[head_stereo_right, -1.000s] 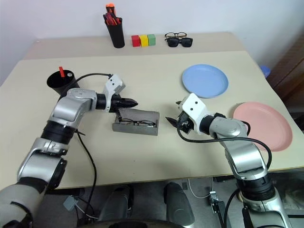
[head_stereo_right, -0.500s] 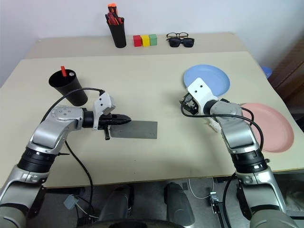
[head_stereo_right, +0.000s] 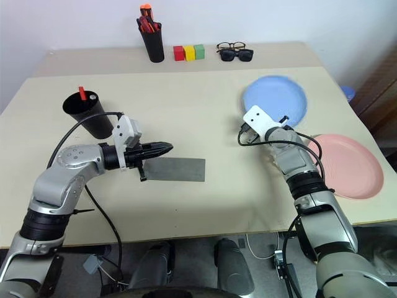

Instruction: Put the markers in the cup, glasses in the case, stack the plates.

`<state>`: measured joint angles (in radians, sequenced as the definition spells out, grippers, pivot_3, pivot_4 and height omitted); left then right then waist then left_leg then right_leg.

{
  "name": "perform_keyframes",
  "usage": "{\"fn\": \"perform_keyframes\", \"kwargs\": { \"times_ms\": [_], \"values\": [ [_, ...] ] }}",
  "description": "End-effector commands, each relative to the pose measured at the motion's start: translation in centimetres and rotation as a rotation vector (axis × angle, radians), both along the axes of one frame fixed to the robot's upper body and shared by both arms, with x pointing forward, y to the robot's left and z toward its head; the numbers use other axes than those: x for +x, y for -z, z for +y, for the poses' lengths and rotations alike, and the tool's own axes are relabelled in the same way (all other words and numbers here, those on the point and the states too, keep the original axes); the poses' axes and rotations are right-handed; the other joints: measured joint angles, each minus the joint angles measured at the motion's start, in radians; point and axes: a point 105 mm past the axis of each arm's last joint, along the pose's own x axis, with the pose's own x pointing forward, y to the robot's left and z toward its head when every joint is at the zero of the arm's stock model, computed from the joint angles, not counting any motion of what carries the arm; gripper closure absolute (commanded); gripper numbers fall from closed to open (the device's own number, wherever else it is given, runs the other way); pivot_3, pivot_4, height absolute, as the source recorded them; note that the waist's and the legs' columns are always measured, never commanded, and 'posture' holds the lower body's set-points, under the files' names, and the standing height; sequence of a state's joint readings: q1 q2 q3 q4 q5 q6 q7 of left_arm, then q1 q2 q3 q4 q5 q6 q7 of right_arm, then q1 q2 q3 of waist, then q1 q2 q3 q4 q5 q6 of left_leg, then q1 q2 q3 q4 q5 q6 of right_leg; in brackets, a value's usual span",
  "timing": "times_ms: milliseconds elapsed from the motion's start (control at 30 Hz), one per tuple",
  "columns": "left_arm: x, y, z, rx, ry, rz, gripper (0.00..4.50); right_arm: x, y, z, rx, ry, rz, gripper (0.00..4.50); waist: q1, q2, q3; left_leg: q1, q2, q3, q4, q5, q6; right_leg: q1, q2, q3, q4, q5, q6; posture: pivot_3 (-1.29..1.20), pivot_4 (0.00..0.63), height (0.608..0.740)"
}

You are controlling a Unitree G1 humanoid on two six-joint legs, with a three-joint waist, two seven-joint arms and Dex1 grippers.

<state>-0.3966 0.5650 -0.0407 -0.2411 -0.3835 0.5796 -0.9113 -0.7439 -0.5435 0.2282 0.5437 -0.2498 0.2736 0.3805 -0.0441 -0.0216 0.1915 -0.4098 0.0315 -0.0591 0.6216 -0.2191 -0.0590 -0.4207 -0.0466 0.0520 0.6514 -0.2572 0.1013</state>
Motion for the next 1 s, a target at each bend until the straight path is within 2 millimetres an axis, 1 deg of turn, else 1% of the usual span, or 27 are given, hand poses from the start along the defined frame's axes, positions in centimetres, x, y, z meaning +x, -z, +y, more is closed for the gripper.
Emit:
{"fn": "perform_keyframes", "kwargs": {
  "times_ms": [33,100,133,167,200,233,300,333,400,500,533,600,633,700,733,767,833,867,1000],
  "values": [
    [-0.6,-1.9,-0.8,-0.057,0.031,-0.060,4.45,-0.2,-2.5,-0.1,-0.055,-0.026,-0.102,4.49,0.001,0.000,0.000,0.000,0.000,0.000,0.000,0.000,0.000,0.000,0.000,0.000,0.000,0.000,0.000,0.00,0.150,0.740],
    [-1.0,-2.2,-1.8,-0.083,0.079,-0.063,4.45,-1.4,-4.1,-0.8,-0.079,-0.047,-0.154,4.49,0.005,0.000,0.000,0.000,0.000,0.000,0.000,0.000,0.000,0.000,0.000,0.000,0.000,0.000,0.000,0.00,0.150,0.740],
    [-1.3,-2.1,-2.5,-0.080,0.115,-0.058,4.45,-2.7,-5.0,-1.6,-0.087,-0.054,-0.174,4.49,0.011,0.001,0.001,-0.001,0.000,0.000,0.000,0.000,0.000,0.000,0.000,0.000,-0.001,0.000,0.000,0.00,0.150,0.740],
    [-1.6,-1.9,-3.4,-0.079,0.158,-0.051,4.45,-4.5,-5.8,-2.5,-0.090,-0.060,-0.186,4.49,0.017,0.001,0.001,-0.001,0.000,0.000,0.000,0.000,0.000,0.000,0.000,0.000,-0.001,0.000,0.000,0.00,0.150,0.740],
    [-1.9,-1.7,-4.0,-0.077,0.184,-0.047,4.45,-5.8,-6.3,-2.9,-0.095,-0.065,-0.189,4.49,0.028,0.002,0.001,-0.001,0.000,0.000,0.000,0.000,0.000,0.000,-0.001,0.000,-0.002,0.000,0.000,0.00,0.150,0.740],
    [-2.0,-1.6,-4.3,-0.076,0.199,-0.044,4.45,-6.6,-6.6,-3.1,-0.097,-0.067,-0.188,4.49,0.032,0.002,0.001,-0.002,-0.001,0.000,-0.001,0.000,0.000,0.000,-0.001,0.000,-0.002,0.000,0.001,0.00,0.150,0.740],
    [-1.9,-1.5,-5.2,-0.101,0.235,-0.021,4.45,-9.6,-6.8,-4.0,-0.069,-0.060,-0.156,4.49,0.031,0.003,0.001,-0.001,-0.001,0.000,0.000,-0.001,0.001,0.000,0.000,0.000,-0.002,0.000,0.001,0.00,0.150,0.740],
    [-1.8,-1.4,-5.6,-0.111,0.252,-0.009,4.45,-11.1,-6.8,-4.5,-0.062,-0.050,-0.135,4.49,0.033,0.003,0.001,-0.001,-0.001,0.000,0.001,-0.001,0.001,0.001,0.000,0.000,-0.002,0.000,0.001,0.00,0.150,0.740],
    [-1.5,-1.3,-6.1,-0.118,0.276,0.000,4.45,-13.0,-6.7,-5.1,-0.057,-0.026,-0.100,4.49,0.026,0.003,0.000,0.001,0.000,0.000,0.001,-0.001,0.001,0.003,0.001,0.000,-0.002,-0.001,0.001,0.00,0.150,0.740],
    [-1.2,-1.2,-7.1,-0.121,0.329,0.005,4.45,-16.2,-5.6,-6.8,-0.066,0.044,-0.011,4.49,0.024,0.004,-0.001,0.003,0.000,0.000,0.002,-0.001,0.002,0.005,0.001,0.000,-0.003,-0.001,0.001,0.00,0.150,0.740],
    [-1.1,-1.1,-7.3,-0.120,0.342,0.004,4.45,-16.9,-5.2,-7.2,-0.063,0.061,0.017,4.49,0.027,0.005,-0.001,0.003,0.000,0.000,0.002,-0.001,0.002,0.006,0.001,0.000,-0.003,-0.001,0.001,0.00,0.150,0.740],
    [-0.8,-1.0,-7.7,-0.112,0.357,0.002,4.45,-17.7,-4.6,-7.9,-0.061,0.104,0.042,4.49,0.023,0.005,-0.001,0.003,0.000,0.000,0.003,-0.002,0.003,0.007,0.001,0.000,-0.003,-0.001,0.001,0.00,0.150,0.740],
    [-0.7,-0.9,-7.9,-0.109,0.362,0.002,4.45,-17.8,-4.4,-8.1,-0.055,0.118,0.047,3.85,0.022,0.005,-0.001,0.003,0.000,0.000,0.004,-0.002,0.004,0.007,0.001,0.000,-0.003,-0.001,0.001,0.00,0.150,0.740],
    [-0.6,-0.9,-8.0,-0.108,0.368,-0.002,4.45,-17.8,-4.1,-8.4,-0.052,0.142,0.054,3.09,0.021,0.005,-0.001,0.003,0.000,0.000,0.006,-0.003,0.005,0.008,0.001,0.000,-0.003,-0.001,0.001,0.00,0.150,0.740],
    [-0.5,-0.9,-7.9,-0.110,0.366,-0.004,4.45,-17.7,-3.9,-8.3,-0.063,0.136,0.056,2.52,0.022,0.005,-0.001,0.003,0.000,0.000,0.006,-0.003,0.005,0.008,0.001,0.000,-0.003,-0.002,0.000,0.00,0.150,0.740],
    [-0.5,-0.9,-7.8,-0.112,0.361,-0.004,4.45,-17.6,-3.8,-8.1,-0.068,0.128,0.055,2.05,0.024,0.005,-0.001,0.003,0.000,0.000,0.006,-0.003,0.005,0.008,0.001,0.000,-0.003,-0.002,0.000,0.00,0.150,0.740],
    [-0.4,-0.9,-7.4,-0.117,0.340,-0.003,4.45,-17.2,-3.7,-7.2,-0.045,0.091,0.051,0.95,0.026,0.005,-0.001,0.003,0.000,0.000,0.006,-0.003,0.006,0.008,0.001,0.000,-0.004,-0.002,0.001,0.00,0.150,0.740],
    [-0.4,-0.9,-7.1,-0.118,0.325,-0.003,4.45,-16.9,-3.5,-6.4,-0.031,0.062,0.052,0.53,0.025,0.005,-0.001,0.003,0.000,0.000,0.006,-0.003,0.006,0.008,0.001,0.000,-0.004,-0.002,0.001,0.00,0.150,0.740],
    [-0.3,-0.8,-6.0,-0.122,0.263,-0.005,4.45,-15.9,-2.1,-4.0,0.048,-0.032,0.091,0.53,0.024,0.005,-0.001,0.003,0.000,0.000,0.006,-0.004,0.007,0.008,0.001,0.000,-0.004,-0.002,0.001,0.00,0.150,0.740]
  ]
}}
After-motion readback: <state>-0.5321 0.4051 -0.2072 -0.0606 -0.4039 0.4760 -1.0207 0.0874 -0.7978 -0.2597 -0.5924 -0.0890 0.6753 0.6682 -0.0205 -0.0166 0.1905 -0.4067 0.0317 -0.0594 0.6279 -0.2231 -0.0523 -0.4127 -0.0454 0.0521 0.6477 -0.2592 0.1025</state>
